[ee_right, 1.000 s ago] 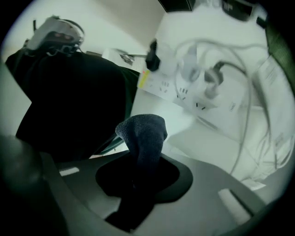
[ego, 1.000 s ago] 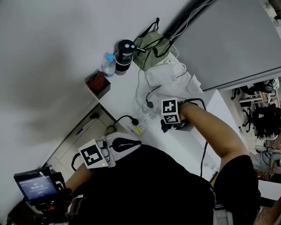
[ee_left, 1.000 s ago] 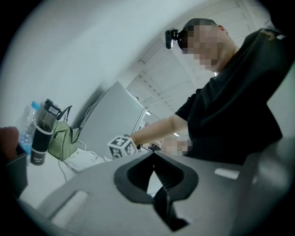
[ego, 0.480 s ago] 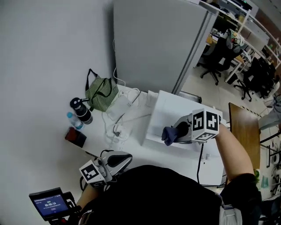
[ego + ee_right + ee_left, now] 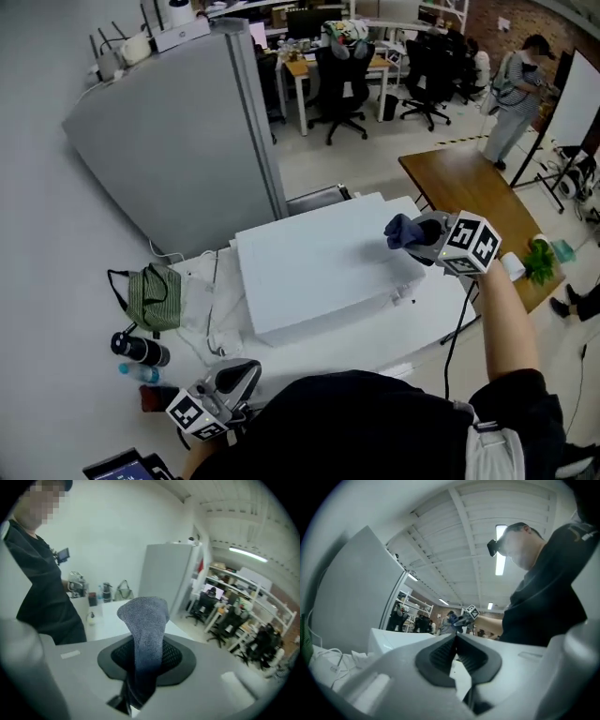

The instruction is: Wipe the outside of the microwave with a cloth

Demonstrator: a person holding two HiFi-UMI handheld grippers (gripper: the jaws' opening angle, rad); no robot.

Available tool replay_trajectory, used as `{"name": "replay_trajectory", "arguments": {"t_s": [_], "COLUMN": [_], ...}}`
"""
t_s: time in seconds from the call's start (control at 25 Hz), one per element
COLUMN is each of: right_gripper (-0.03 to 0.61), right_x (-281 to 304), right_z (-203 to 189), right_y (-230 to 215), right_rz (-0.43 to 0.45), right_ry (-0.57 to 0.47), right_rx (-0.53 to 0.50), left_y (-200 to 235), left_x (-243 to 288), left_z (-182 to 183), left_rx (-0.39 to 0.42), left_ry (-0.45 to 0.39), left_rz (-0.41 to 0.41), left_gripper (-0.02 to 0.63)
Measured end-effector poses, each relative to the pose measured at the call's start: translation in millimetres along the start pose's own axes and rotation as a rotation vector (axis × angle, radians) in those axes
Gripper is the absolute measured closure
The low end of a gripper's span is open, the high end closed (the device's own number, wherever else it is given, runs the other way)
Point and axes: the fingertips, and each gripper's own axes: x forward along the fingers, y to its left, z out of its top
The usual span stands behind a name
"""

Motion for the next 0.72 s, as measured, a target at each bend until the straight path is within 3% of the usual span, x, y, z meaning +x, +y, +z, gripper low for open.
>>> {"name": "replay_trajectory", "arguments": {"t_s": [0.12,0.28,0.48,0.72], "right_gripper": [0.486,0.486,0.486,0.486], "right_x": [-26,-26,21,111], "right_z": [-67,-139,-181,-186], "right_y": [-33,-72,-116,-138], "right_rz": [-0.177,-0.236,-0.143,0.018], "right_ry": [0.123,0.201,0.143,0.11], "right_rx": [0.067,0.144,0.133,0.037], "left_y": [1,5,13,18], "left_x": [10,48,134,207], "left_z": [0,4,11,13], "left_rx": [0.006,-0.019,-0.045,-0.068], "left_ry": [0.056,0.035,0.007,0.056], "left_rz": [-0.073,-0.091,-0.052,-0.005], "left_gripper": [0.611,0.611,0.611,0.611]}}
